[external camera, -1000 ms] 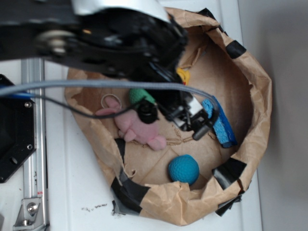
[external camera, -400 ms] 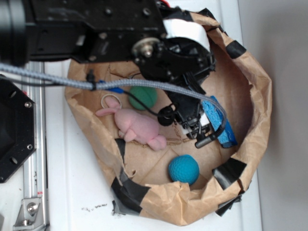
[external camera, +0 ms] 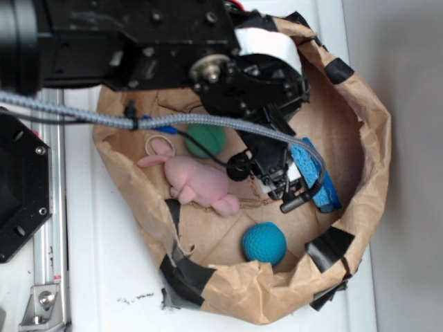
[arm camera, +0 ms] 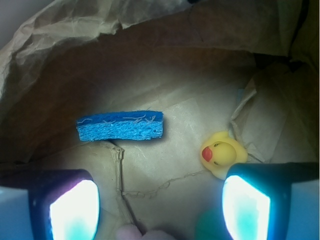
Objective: Grab the yellow duck.
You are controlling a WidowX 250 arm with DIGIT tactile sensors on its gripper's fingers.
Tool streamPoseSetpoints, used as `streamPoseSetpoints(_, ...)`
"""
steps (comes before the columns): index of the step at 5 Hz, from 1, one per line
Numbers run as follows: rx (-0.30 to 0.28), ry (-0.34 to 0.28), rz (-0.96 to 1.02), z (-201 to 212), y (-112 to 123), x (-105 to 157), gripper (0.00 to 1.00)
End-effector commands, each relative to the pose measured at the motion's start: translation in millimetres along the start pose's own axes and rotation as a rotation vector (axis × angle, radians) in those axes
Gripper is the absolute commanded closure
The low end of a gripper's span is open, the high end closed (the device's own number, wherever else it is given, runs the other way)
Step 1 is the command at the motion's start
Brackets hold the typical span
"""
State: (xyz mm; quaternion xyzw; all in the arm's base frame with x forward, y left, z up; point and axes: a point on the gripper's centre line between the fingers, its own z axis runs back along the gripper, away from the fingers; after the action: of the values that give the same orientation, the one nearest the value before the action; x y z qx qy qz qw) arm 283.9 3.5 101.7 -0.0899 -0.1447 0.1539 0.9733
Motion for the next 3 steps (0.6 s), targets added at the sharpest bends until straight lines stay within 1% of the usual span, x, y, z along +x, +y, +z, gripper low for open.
streamPoseSetpoints(1,-0.009,-0.066,-0.001,18.3,2.8,17.4,0.0)
streamPoseSetpoints(2,-0.05,-0.092,0.007,6.9,10.8,17.7,0.0)
streamPoseSetpoints(3,-0.053,-0.032,-0.005,-1.8,14.2,15.9,0.0)
